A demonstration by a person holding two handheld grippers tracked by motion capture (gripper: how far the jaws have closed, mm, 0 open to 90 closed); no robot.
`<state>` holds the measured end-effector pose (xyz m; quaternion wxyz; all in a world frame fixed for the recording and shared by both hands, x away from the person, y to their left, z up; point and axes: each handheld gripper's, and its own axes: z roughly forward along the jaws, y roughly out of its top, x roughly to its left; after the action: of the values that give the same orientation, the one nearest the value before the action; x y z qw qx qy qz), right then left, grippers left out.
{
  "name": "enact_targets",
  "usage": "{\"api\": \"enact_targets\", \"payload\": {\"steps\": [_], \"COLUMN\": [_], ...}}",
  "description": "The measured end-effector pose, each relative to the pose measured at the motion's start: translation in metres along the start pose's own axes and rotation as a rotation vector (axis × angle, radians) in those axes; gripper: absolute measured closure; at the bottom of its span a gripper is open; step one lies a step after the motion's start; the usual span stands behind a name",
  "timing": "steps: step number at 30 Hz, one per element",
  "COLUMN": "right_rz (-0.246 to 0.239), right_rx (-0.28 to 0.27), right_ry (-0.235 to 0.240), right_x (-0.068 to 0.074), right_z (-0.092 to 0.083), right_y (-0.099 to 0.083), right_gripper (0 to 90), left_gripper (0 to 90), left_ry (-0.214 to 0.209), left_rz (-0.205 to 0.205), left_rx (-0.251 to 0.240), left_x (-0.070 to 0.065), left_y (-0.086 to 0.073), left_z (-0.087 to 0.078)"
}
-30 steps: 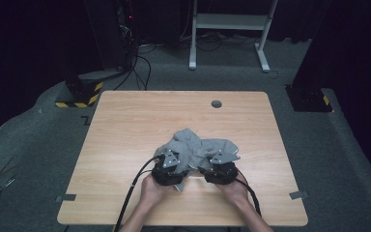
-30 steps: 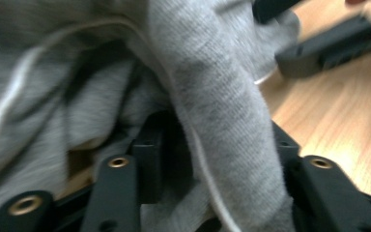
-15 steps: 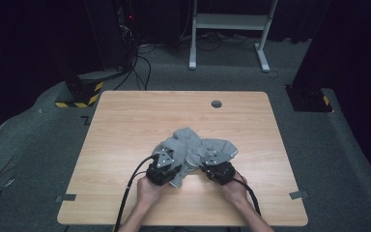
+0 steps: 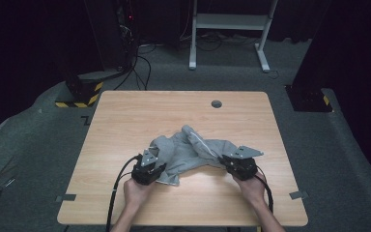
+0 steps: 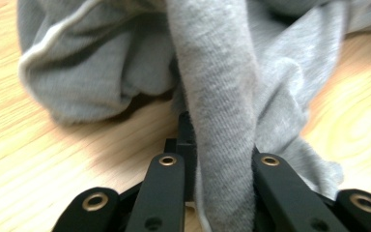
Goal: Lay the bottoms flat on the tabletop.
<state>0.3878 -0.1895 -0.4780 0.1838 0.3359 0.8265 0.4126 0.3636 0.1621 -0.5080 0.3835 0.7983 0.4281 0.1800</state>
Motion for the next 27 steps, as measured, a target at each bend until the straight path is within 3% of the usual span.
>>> {"api": "enact_targets", "payload": {"steps": [3,6,8,9,11,13,16,20,22,25,27], "right_rz": [0.054,0.066,0.063,0.062,0.045,0.043,0.018,0.019,-0.012,-0.018,0.002], "right_rx": [0.02,0.047,0.066,0.07,0.038,0.035,-0.008,-0.048,-0.047,-0.034,0.017], "right_ry": [-0.02,-0.028,-0.025,-0.026,-0.025,-0.026,-0.059,-0.064,-0.068,-0.064,-0.061], "right_x": [-0.012,-0.016,-0.017,-0.016,-0.012,-0.01,-0.006,-0.002,0.004,0.005,0.001], "right_z": [-0.004,-0.004,-0.003,-0.003,-0.006,-0.007,-0.013,-0.019,-0.017,-0.011,0.004], "right_y": [-0.013,-0.018,-0.022,-0.022,-0.018,-0.016,-0.004,0.011,0.02,0.027,0.032], "right_gripper": [82.1,81.0,78.0,75.7,67.9,66.1,58.1,54.9,55.2,55.7,58.4], "left_gripper": [80.5,79.2,74.8,67.2,59.4,53.2,48.2,44.5,44.4,44.5,45.9], "left_ry": [0.01,0.022,0.026,0.029,0.042,0.052,0.077,0.081,0.095,0.097,0.103], "left_rz": [-0.01,-0.008,-0.008,-0.012,-0.018,-0.018,-0.008,-0.006,0.005,-0.001,-0.002], "left_rx": [0.012,0.024,0.021,0.017,0.003,0.001,-0.039,-0.061,-0.069,-0.081,-0.091], "left_x": [0.003,0.005,0.004,0.004,0.003,0.003,0.002,0.001,0.001,0.001,0.001], "left_y": [-0.002,-0.003,-0.004,-0.004,-0.003,-0.002,0.004,0.01,0.017,0.023,0.028], "left_z": [-0.001,-0.002,-0.004,-0.006,-0.01,-0.013,-0.026,-0.036,-0.042,-0.044,-0.042]}}
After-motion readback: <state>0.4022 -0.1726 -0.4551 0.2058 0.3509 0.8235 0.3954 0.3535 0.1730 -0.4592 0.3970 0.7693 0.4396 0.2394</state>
